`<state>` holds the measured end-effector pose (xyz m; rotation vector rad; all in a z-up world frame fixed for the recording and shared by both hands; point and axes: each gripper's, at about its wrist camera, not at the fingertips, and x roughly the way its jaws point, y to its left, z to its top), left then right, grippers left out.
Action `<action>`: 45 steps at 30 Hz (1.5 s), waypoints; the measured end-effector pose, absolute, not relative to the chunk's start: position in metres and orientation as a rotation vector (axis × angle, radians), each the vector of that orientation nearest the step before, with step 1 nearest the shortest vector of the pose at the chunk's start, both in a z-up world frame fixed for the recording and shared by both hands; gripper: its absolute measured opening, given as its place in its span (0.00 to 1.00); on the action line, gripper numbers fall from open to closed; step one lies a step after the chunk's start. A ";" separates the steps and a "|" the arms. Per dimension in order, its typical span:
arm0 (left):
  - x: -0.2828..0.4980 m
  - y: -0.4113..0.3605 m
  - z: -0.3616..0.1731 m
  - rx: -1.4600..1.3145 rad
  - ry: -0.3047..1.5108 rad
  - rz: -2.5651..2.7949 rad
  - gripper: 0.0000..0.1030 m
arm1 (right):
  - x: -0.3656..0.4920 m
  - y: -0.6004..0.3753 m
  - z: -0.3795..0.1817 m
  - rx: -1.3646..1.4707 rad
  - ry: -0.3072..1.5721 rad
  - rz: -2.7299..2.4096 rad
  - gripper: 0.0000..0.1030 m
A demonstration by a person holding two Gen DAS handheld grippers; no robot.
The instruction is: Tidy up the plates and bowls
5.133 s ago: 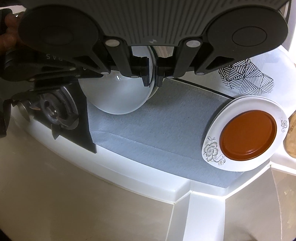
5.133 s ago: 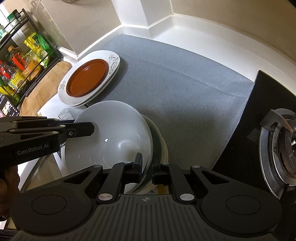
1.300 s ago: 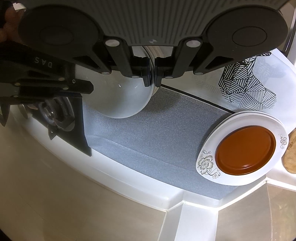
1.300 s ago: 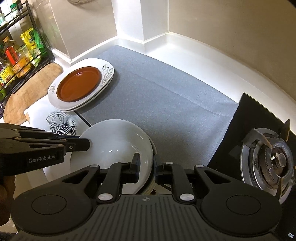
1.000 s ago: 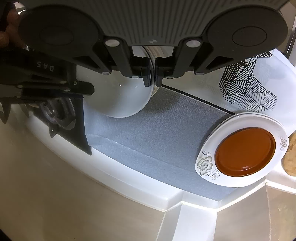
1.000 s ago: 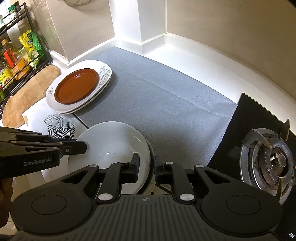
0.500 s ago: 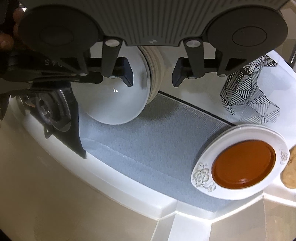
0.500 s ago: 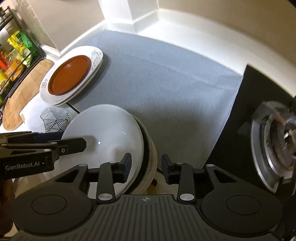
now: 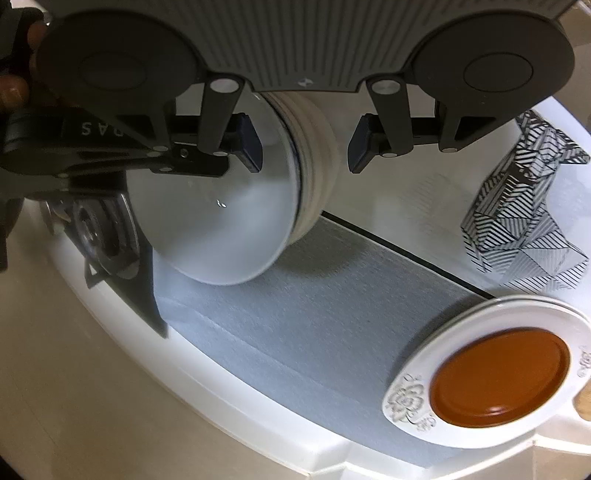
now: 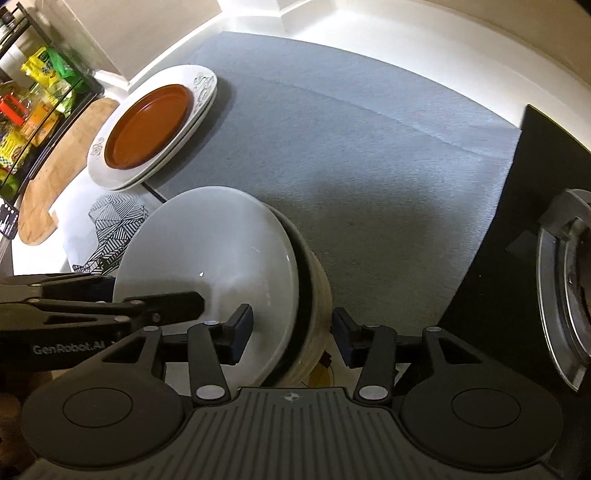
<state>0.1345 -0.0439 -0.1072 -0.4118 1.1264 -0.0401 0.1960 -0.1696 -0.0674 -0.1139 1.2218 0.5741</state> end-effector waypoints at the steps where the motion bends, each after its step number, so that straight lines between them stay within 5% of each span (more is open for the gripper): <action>1: 0.135 -0.044 -0.109 -0.418 1.131 -0.044 0.50 | 0.197 -0.169 -0.068 -0.114 1.225 0.579 0.51; 14: 0.133 -0.037 -0.105 -0.440 1.098 -0.041 0.32 | 0.202 -0.176 -0.070 -0.053 1.258 0.599 0.48; 45: 0.149 0.048 -0.108 -0.499 1.014 -0.031 0.36 | 0.230 -0.115 -0.072 0.001 1.175 0.642 0.40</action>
